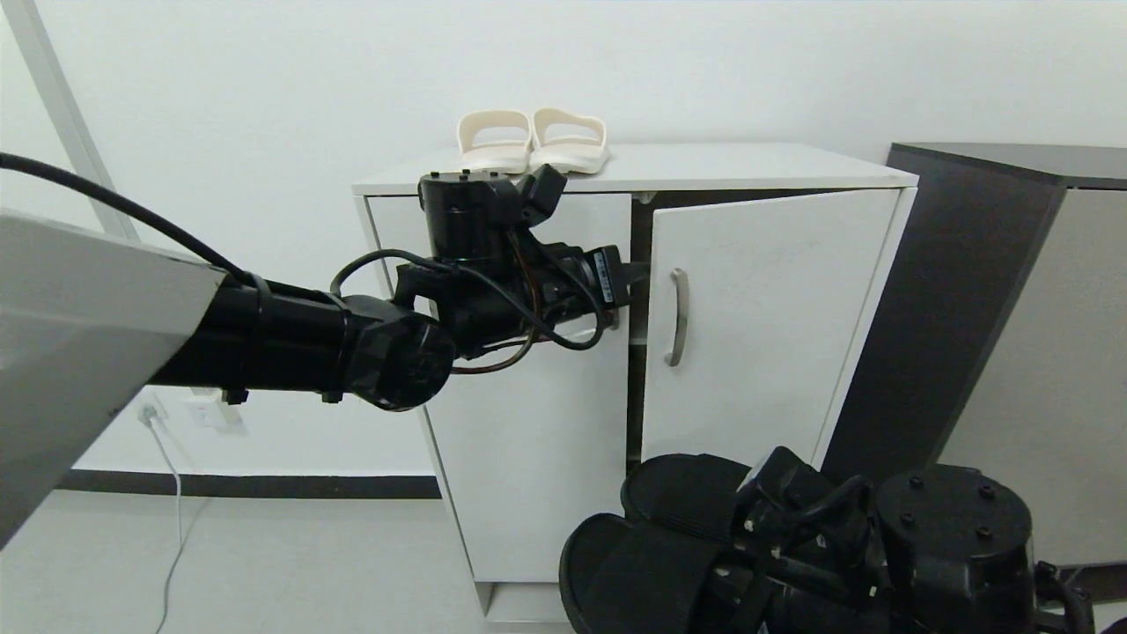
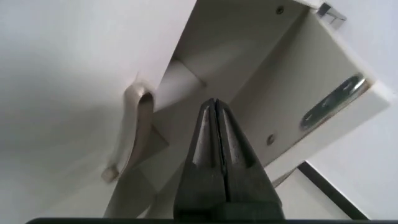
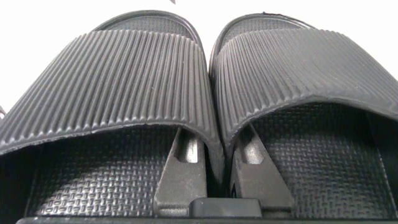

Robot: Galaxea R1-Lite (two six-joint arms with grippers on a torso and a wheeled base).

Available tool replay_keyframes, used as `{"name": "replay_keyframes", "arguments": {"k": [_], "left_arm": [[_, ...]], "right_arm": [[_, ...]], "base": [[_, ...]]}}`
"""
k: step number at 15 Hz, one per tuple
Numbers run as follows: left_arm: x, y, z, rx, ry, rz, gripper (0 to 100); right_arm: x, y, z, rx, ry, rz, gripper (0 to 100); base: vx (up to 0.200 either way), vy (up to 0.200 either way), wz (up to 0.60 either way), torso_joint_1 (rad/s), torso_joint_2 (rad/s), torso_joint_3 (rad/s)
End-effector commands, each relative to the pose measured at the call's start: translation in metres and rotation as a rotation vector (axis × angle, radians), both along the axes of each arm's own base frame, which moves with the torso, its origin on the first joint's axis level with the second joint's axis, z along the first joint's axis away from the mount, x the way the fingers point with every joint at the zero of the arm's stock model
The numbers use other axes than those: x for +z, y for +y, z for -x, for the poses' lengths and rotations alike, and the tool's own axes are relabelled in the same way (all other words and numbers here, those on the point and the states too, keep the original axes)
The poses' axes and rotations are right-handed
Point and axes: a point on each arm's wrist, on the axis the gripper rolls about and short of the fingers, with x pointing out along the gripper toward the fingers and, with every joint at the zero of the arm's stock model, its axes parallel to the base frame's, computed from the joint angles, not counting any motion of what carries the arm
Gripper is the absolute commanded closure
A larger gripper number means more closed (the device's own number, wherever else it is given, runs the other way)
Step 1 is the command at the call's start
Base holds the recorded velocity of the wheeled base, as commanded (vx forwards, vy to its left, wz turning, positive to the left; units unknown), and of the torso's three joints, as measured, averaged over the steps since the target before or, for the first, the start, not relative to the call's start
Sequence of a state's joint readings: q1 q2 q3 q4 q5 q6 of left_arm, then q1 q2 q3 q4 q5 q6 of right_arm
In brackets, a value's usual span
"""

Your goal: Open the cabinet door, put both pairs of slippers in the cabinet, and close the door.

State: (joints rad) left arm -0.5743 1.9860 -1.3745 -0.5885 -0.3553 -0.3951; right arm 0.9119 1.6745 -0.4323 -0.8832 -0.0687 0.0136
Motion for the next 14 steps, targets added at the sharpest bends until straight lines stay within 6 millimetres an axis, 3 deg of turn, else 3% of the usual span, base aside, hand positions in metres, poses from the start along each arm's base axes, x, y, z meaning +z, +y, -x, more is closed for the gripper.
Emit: {"name": "replay_keyframes", "arguments": {"k": [1,3,5,7,10,11,13,14], "left_arm": [[-0.002,-0.017,0.036,-0.094,-0.011,0.000,100],[0.000,-0.024,0.051,-0.133,-0.047,0.021,100],[0.001,-0.022,0.050,-0.124,-0.054,0.023,100],[0.003,-0.006,0.050,-0.064,-0.070,0.006,100],[0.015,0.032,0.098,-0.054,-0.067,0.000,100],[0.017,0.036,0.103,-0.055,-0.072,0.001,100],[0.027,0.067,0.141,-0.034,-0.098,-0.013,100],[0.029,0.074,0.149,-0.023,-0.095,-0.016,100]], "right_arm": [[0.000,0.000,0.000,0.000,0.001,0.001,100],[0.000,0.001,0.001,0.005,0.001,0.002,100],[0.000,0.001,0.001,0.002,-0.002,0.000,100],[-0.001,0.001,-0.001,-0.004,0.002,0.002,100],[-0.004,-0.001,-0.014,-0.049,0.008,0.005,100],[-0.005,0.000,-0.016,-0.052,0.010,0.005,100],[-0.002,0.001,-0.025,-0.078,0.002,-0.011,100],[-0.001,0.000,-0.027,-0.086,0.001,-0.012,100]], "base": [[-0.200,0.000,0.00,0.002,0.00,0.002],[-0.200,0.000,0.00,-0.002,0.01,0.002],[-0.200,0.000,0.00,-0.005,0.00,0.005],[0.000,0.000,0.00,0.000,0.00,0.000],[0.000,0.000,0.00,0.000,0.00,0.000],[0.000,0.000,0.00,0.000,0.00,0.000],[0.000,0.000,0.00,0.000,0.00,0.000],[0.000,0.000,0.00,0.000,0.00,0.000]]}}
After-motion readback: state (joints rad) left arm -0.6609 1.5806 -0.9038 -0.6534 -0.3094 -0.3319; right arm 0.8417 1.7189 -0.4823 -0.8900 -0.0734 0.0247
